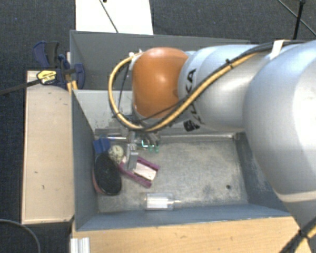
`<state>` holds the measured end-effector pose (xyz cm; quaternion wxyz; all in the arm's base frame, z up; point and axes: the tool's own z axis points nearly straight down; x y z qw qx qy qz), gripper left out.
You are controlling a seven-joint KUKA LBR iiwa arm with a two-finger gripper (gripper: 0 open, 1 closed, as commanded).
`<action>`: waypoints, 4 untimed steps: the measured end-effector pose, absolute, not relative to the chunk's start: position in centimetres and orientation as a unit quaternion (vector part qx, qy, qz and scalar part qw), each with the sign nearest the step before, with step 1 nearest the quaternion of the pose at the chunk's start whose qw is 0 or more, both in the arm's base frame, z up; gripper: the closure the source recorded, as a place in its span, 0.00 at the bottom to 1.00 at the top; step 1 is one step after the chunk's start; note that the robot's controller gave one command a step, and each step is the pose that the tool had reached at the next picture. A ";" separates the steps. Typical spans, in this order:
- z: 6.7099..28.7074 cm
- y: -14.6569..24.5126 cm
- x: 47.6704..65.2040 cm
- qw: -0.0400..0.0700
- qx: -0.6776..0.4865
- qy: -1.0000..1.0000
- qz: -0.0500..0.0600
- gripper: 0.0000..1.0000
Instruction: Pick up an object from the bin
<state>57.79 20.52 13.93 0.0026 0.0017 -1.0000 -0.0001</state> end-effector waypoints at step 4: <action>7.4 12.7 54.2 -0.007 0.297 -0.955 -0.001 0.00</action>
Offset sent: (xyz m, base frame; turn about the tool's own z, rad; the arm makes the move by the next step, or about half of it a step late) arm -0.0151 0.0233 -0.0693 -0.9449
